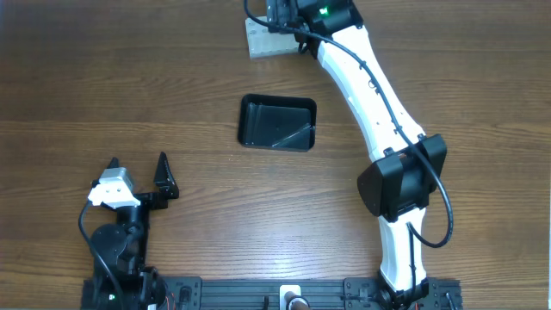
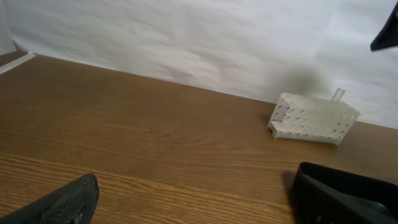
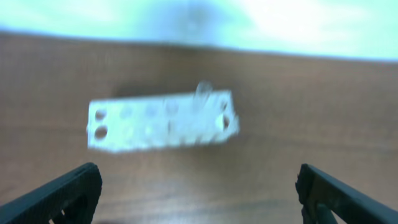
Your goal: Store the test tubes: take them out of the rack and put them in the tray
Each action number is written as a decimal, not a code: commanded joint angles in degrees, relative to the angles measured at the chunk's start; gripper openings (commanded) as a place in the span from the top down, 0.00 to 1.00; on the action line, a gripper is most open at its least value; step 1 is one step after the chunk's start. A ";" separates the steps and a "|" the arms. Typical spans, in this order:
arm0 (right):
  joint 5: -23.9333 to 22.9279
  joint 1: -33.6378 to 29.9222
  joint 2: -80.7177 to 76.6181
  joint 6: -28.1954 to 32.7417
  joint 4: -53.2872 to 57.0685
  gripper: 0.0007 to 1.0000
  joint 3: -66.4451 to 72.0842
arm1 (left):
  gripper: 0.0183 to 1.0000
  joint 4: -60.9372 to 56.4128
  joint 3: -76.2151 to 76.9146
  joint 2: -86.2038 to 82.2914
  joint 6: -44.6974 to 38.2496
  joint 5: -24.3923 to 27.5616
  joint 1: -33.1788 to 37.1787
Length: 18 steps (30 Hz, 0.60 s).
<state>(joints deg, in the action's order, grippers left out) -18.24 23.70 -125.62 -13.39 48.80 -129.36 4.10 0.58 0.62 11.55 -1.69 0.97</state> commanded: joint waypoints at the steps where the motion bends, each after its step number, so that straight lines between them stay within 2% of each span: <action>1: -2.84 -1.64 0.22 1.46 -4.11 0.01 -1.07 | 0.00 0.07 -0.24 -0.42 -0.68 0.61 -0.28; 18: -2.38 -1.77 -11.43 3.43 -17.81 0.03 -1.07 | 0.00 0.07 -0.24 -0.39 -0.68 0.61 -0.28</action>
<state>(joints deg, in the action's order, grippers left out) -20.14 21.37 -135.92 -10.31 31.99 -129.54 4.12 0.58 0.62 11.55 -1.67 0.97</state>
